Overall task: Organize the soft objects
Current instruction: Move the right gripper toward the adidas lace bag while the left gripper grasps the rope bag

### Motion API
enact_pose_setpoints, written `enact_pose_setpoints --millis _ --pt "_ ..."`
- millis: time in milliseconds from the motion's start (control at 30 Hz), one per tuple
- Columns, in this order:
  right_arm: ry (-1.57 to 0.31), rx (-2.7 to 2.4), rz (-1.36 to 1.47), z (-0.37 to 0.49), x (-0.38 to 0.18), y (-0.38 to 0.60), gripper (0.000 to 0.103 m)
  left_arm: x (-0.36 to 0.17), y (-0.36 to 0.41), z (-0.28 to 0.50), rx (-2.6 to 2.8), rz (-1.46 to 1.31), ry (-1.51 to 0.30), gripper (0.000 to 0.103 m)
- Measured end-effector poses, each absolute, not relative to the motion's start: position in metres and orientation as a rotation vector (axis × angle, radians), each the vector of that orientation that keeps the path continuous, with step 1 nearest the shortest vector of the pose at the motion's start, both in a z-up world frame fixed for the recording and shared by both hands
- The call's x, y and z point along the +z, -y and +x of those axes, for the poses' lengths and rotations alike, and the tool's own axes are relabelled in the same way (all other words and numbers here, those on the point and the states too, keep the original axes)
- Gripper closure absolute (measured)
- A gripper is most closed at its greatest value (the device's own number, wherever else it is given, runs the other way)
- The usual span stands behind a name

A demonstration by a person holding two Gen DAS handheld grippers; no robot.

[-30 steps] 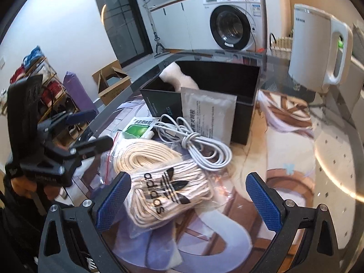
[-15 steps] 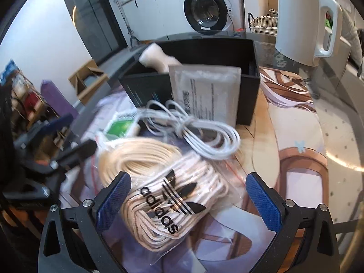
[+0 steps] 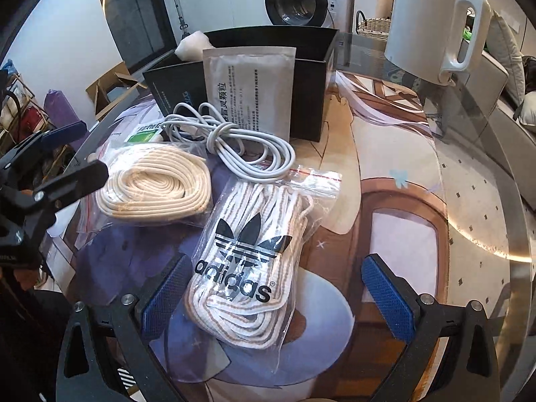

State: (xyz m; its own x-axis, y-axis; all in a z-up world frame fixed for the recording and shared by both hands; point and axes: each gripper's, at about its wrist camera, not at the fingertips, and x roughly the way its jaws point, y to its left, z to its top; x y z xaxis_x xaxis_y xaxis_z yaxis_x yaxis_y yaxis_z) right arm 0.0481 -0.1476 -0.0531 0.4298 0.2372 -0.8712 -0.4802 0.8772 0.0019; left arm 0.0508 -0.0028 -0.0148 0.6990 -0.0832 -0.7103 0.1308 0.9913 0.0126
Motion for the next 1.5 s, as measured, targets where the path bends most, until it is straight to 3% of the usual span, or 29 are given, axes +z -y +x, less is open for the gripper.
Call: enact_pose_setpoints --millis 1000,1100,1267,1500 --pt "-1.048 0.493 -0.291 0.055 -0.049 0.172 0.001 -0.041 0.057 0.066 -0.244 0.341 -0.877 0.0" --pt "-1.039 0.505 -0.309 0.055 -0.05 0.163 0.001 -0.045 0.055 0.069 -0.243 0.332 -0.889 0.003" --pt "-1.031 0.496 -0.357 0.053 -0.054 0.152 0.001 -0.044 0.049 0.069 -0.281 0.276 -0.89 0.027" --pt "-1.029 0.486 -0.374 0.054 -0.058 0.15 0.001 -0.043 0.044 0.066 -0.27 0.255 -0.872 0.038"
